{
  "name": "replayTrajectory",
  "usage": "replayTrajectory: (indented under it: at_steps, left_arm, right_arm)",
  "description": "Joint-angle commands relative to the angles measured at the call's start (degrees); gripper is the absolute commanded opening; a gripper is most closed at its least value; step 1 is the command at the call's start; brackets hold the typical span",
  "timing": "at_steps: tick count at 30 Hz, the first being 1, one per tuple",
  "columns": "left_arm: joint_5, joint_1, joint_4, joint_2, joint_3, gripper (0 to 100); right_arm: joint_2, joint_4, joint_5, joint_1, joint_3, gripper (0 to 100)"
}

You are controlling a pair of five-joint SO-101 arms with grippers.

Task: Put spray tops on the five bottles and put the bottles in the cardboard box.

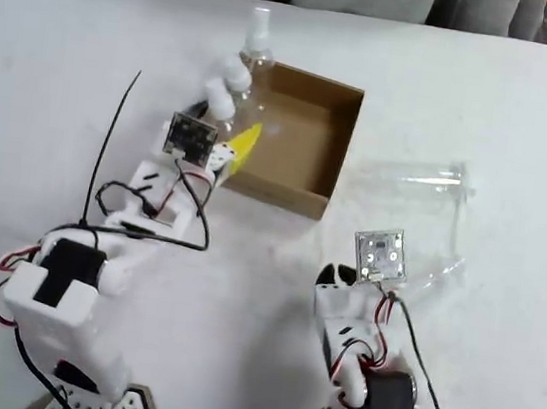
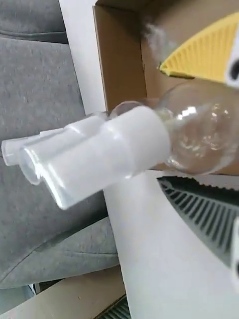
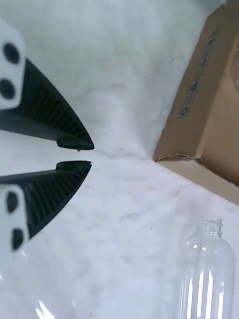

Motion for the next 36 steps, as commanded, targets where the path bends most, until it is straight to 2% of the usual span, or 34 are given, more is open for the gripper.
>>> replayTrajectory:
  at_steps: [1,11,23,36]
  left_arm:
    - [-0.26,-0.92,-1.76,-1.10,-0.18,30]
    - [-0.44,-0.13,-1.23,-9.63,5.71,30]
    - [-0.70,-0.40,-0.88,-11.21,6.59,30]
    - [-0.70,-0.04,16.26,-35.47,19.87,29]
  right_arm:
    - [-0.13,0.48,0.26,0.13,0.53,1.6]
    - [-0.13,0.48,0.26,0.13,0.53,1.6]
    - [-0.04,0.48,0.26,0.31,0.53,1.6]
    - [-0.04,0.48,0.26,0.40,0.53,1.7]
